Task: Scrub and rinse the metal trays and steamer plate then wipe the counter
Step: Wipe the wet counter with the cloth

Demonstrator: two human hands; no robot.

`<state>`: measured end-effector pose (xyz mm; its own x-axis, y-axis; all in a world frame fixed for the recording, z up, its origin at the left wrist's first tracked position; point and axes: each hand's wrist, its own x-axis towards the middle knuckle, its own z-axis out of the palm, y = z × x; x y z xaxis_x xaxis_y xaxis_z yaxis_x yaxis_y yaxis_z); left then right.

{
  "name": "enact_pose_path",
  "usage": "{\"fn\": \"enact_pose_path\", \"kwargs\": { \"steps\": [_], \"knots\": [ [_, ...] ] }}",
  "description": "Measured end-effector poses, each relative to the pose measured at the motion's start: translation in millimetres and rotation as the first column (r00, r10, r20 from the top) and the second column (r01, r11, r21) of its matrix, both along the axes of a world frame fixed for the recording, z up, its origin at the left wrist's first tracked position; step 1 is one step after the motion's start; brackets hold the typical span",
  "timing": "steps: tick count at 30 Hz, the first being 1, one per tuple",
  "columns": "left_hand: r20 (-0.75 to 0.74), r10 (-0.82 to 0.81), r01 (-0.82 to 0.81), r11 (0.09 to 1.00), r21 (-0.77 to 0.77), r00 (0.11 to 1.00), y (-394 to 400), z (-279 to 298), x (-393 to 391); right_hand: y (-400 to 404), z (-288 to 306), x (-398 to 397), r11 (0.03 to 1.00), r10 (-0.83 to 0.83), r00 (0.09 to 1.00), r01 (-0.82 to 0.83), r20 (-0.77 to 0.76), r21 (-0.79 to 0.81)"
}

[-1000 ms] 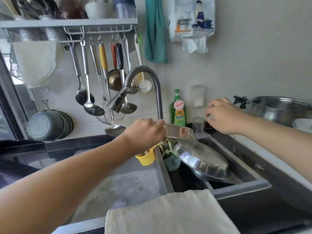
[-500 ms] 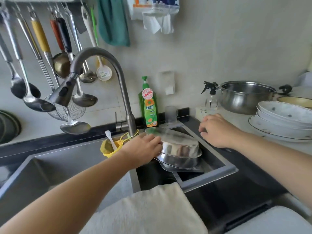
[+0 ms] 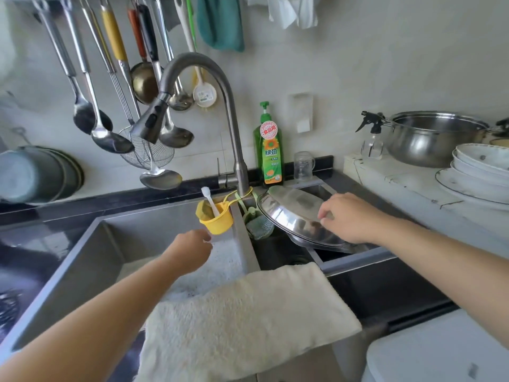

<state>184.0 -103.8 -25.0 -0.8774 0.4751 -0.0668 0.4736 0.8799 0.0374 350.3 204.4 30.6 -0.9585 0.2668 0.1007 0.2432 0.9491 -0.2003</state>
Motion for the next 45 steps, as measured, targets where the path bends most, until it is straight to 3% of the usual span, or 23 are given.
{"fn": "enact_pose_path", "kwargs": {
  "steps": [2, 3, 6, 10, 13, 16, 19, 24, 34, 41, 45],
  "knots": [
    [-0.068, 0.131, -0.139, 0.982, -0.125, 0.989, -20, -1, 7, -24, -9, 6, 0.998, 0.055, 0.998, -0.056, -0.021, -0.009],
    [-0.12, 0.098, -0.122, 0.971, -0.207, 0.988, -28, -2, 12, -38, -16, 10, 0.995, 0.102, 0.994, -0.103, -0.037, -0.018],
    [-0.118, 0.162, -0.173, 0.981, -0.089, 0.98, -38, -3, 37, -80, -39, 27, 0.964, 0.255, 0.965, -0.258, -0.057, -0.062],
    [-0.203, -0.008, 0.017, 0.999, 0.043, 0.979, -38, -4, 110, -104, -69, 50, 0.928, 0.362, 0.932, -0.361, -0.007, -0.092],
    [-0.059, -0.049, 0.053, 0.996, 0.076, 0.997, -33, -17, 179, -101, -88, 62, 0.928, 0.371, 0.915, -0.369, 0.155, -0.043],
    [0.026, -0.033, 0.033, 0.999, 0.001, 0.999, -12, -40, 210, -97, -96, 69, 0.938, 0.335, 0.921, -0.345, 0.198, 0.019],
    [0.09, -0.012, 0.005, 0.997, 0.083, 0.996, -14, -44, 202, -101, -90, 70, 0.952, 0.276, 0.928, -0.3, 0.248, 0.061],
    [0.101, 0.023, -0.025, 1.0, 0.016, 0.995, -76, -44, 180, -155, -89, 61, 0.957, 0.224, 0.909, -0.274, 0.352, 0.1],
    [0.188, 0.35, -0.338, 0.937, -0.092, 0.918, -277, -31, 133, -359, -97, -17, 0.87, 0.468, 0.84, -0.493, 0.275, 0.025],
    [0.228, 0.55, -0.525, 0.835, -0.163, 0.803, -377, -23, 171, -456, -89, -53, 0.677, 0.718, 0.648, -0.734, 0.255, -0.04],
    [0.238, 0.573, -0.497, 0.81, -0.312, 0.784, -412, -20, 232, -499, -80, -42, 0.512, 0.845, 0.475, -0.851, 0.243, -0.116]
  ]
}}
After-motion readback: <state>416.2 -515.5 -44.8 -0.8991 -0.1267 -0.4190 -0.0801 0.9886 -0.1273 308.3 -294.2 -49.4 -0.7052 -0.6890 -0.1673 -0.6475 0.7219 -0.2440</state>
